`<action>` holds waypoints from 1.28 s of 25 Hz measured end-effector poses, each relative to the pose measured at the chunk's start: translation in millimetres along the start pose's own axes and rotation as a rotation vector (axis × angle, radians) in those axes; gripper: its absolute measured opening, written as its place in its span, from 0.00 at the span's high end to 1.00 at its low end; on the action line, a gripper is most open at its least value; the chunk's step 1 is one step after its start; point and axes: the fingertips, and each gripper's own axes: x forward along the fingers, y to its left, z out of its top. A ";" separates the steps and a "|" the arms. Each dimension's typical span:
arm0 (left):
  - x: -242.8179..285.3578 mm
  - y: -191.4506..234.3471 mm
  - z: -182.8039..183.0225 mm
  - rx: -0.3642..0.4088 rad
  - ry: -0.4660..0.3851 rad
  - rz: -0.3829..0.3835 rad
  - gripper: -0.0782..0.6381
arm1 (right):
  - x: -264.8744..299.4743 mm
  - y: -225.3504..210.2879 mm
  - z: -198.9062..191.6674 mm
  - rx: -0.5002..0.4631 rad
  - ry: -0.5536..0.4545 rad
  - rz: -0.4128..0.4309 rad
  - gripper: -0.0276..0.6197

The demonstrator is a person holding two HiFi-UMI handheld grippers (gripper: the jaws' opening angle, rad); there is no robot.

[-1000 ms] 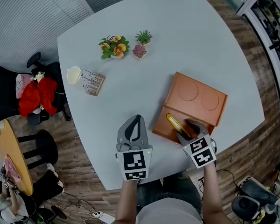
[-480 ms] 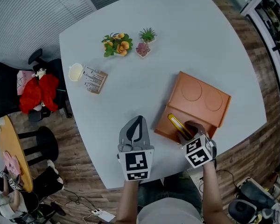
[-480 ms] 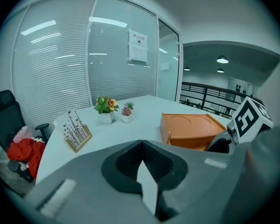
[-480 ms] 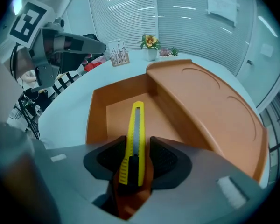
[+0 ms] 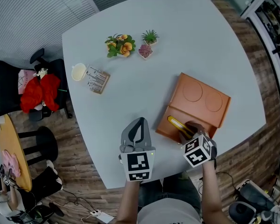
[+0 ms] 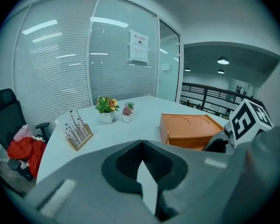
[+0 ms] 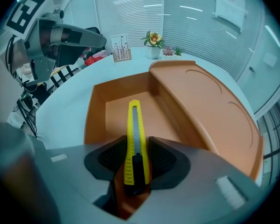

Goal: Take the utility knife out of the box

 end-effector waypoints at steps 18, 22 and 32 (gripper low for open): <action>-31.8 17.1 22.3 0.018 -0.084 0.002 0.89 | -35.4 -6.6 14.3 0.096 -0.095 -0.109 0.72; -41.9 18.7 35.3 0.026 -0.120 -0.004 0.89 | -58.5 -10.8 25.3 0.125 -0.138 -0.161 0.72; -69.3 20.2 70.5 0.058 -0.221 -0.027 0.89 | -115.0 -20.1 53.4 0.242 -0.281 -0.282 0.72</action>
